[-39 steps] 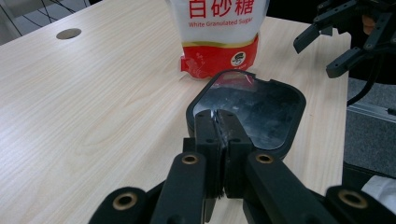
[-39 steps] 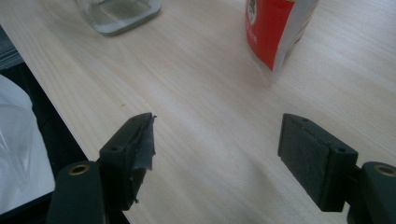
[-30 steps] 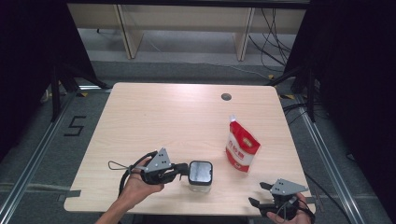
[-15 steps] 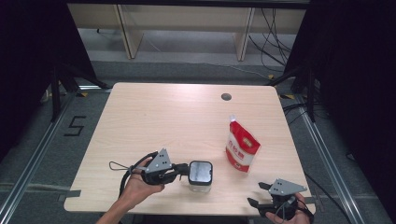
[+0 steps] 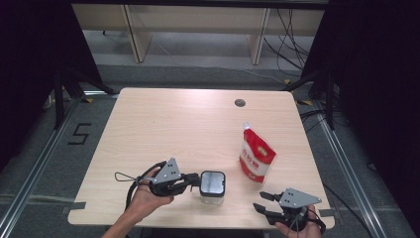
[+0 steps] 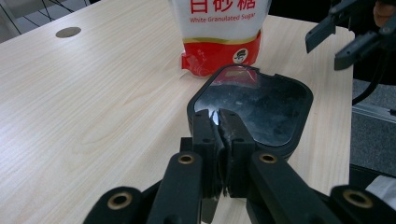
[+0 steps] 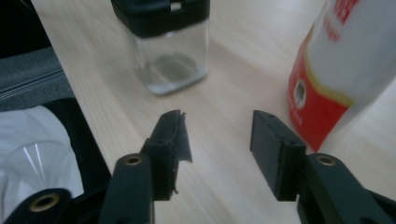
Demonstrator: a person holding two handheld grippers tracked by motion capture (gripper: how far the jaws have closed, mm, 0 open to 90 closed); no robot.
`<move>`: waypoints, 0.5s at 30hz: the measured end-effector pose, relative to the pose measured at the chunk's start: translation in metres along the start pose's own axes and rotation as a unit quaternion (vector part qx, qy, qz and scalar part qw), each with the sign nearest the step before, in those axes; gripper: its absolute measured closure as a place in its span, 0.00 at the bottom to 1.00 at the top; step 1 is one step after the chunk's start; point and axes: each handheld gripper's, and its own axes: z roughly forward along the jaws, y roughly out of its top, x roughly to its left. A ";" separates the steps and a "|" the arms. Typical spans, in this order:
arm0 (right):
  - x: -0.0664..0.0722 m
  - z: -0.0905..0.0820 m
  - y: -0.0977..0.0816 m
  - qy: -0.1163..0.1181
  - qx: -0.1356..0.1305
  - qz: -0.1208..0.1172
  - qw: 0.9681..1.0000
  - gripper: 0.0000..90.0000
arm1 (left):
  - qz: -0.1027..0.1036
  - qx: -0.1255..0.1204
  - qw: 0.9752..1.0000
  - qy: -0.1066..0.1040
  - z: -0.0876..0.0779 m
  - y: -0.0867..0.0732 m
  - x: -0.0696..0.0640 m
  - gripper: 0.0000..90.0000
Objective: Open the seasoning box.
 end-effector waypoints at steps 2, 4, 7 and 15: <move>0.002 0.001 0.006 -0.004 -0.009 -0.008 1.000 0.71 | 0.002 0.000 1.000 0.000 0.000 0.000 0.000 0.94; 0.002 0.004 0.012 -0.002 -0.020 -0.024 1.000 0.76 | -0.006 0.000 1.000 0.001 0.000 0.000 -0.001 0.94; 0.004 0.011 0.017 0.007 -0.024 -0.034 0.999 0.83 | -0.005 -0.001 1.000 0.002 0.000 -0.001 -0.001 0.94; 0.002 0.028 0.031 0.024 -0.045 -0.045 0.998 0.96 | -0.019 -0.004 1.000 -0.002 -0.001 -0.003 0.001 0.94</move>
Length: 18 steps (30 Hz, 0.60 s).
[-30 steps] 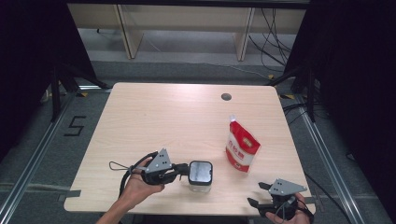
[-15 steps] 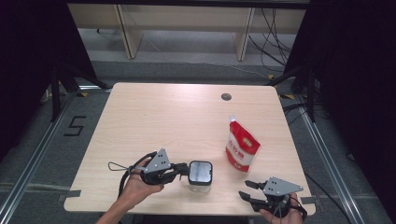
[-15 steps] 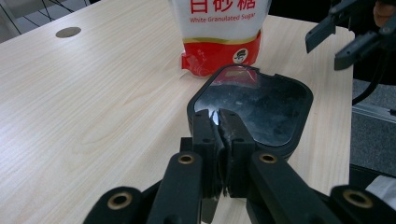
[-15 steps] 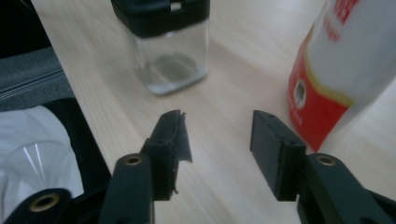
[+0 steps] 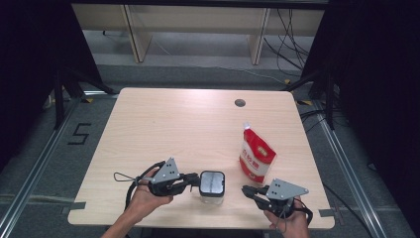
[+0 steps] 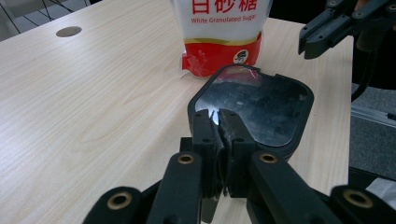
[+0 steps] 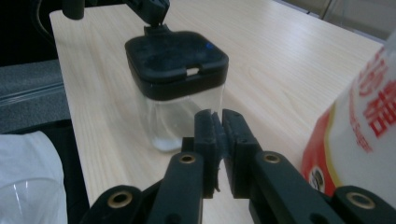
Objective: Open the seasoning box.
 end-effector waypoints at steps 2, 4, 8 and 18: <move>-0.001 0.006 0.003 0.010 -0.006 -0.001 1.000 0.97 | 0.000 0.000 1.000 0.000 0.000 0.000 0.000 0.94; -0.002 0.012 0.006 0.018 -0.013 0.001 1.000 0.98 | 0.004 0.000 1.000 -0.001 0.000 0.000 0.001 0.94; -0.003 0.023 0.012 0.032 -0.026 -0.002 0.999 0.98 | 0.009 0.003 1.000 0.000 0.000 0.001 0.001 0.94; -0.003 0.044 0.021 0.045 -0.037 -0.001 0.998 0.99 | 0.009 0.002 1.000 0.000 0.000 0.001 0.000 0.94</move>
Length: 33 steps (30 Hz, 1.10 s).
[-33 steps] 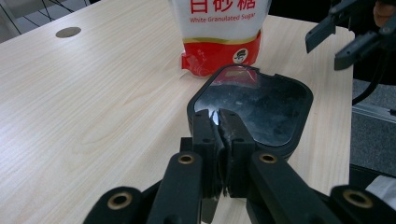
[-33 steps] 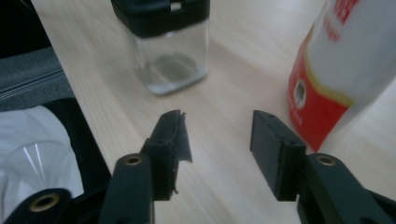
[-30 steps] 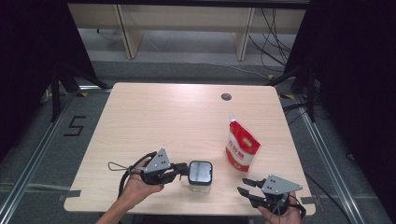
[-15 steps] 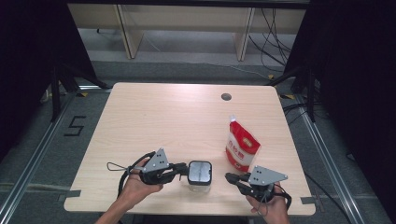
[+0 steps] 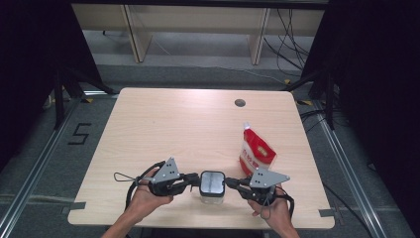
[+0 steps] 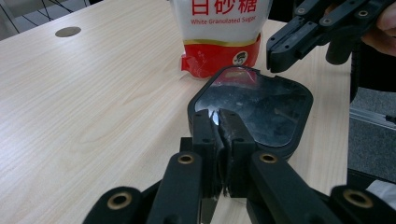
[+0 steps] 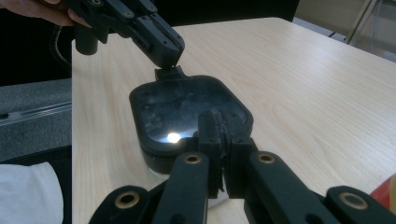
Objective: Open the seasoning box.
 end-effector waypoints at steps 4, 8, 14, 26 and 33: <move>-0.003 0.005 0.000 0.018 0.001 -0.006 1.000 0.98 | -0.004 -0.002 1.000 0.001 0.000 -0.001 0.000 0.94; -0.004 0.003 -0.001 0.005 0.006 -0.010 1.000 0.99 | -0.010 -0.006 1.000 -0.001 0.000 -0.002 0.000 0.95; -0.004 0.005 -0.002 0.006 -0.006 -0.003 1.000 0.99 | -0.012 -0.005 1.000 0.000 0.000 -0.001 0.000 0.95; -0.006 0.004 -0.005 0.013 -0.008 0.015 1.000 1.00 | -0.011 -0.009 1.000 0.001 0.001 -0.002 0.000 0.96; -0.005 0.005 -0.005 0.021 -0.008 0.011 1.000 1.00 | -0.016 -0.014 1.000 0.002 0.001 -0.002 -0.001 0.96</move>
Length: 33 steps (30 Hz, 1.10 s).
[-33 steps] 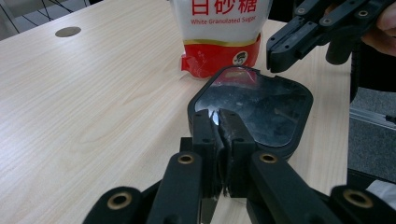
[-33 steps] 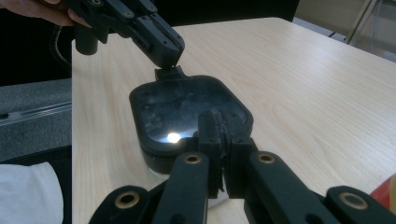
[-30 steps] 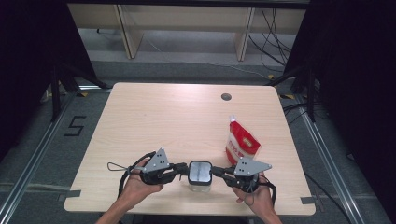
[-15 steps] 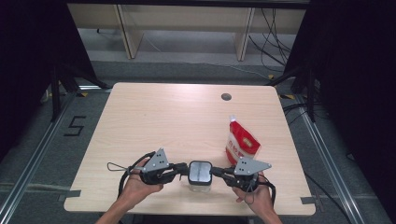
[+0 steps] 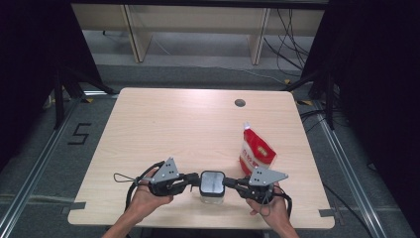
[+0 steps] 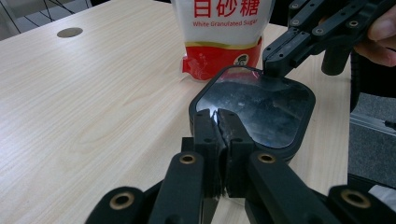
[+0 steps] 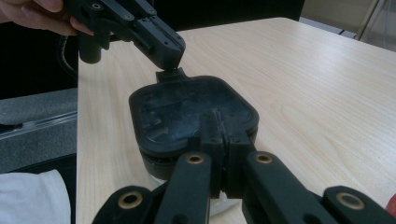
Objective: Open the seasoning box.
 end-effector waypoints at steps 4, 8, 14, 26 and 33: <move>0.000 0.001 -0.001 0.005 -0.009 0.003 1.000 1.00 | 0.000 -0.001 1.000 0.000 0.000 0.000 0.000 0.96; 0.001 0.000 -0.001 -0.003 -0.007 0.000 1.000 1.00 | -0.006 -0.002 1.000 -0.001 0.000 -0.001 0.000 0.96; 0.002 0.000 -0.003 -0.001 -0.010 0.009 1.000 1.00 | -0.010 -0.005 1.000 0.002 0.000 -0.002 -0.001 0.96; 0.000 0.000 -0.004 0.001 -0.014 -0.003 1.000 1.00 | -0.011 -0.006 1.000 -0.003 0.000 -0.002 -0.001 0.99; 0.001 0.000 -0.005 -0.002 -0.021 -0.001 1.000 1.00 | -0.015 -0.011 1.000 -0.001 -0.001 -0.005 0.000 0.99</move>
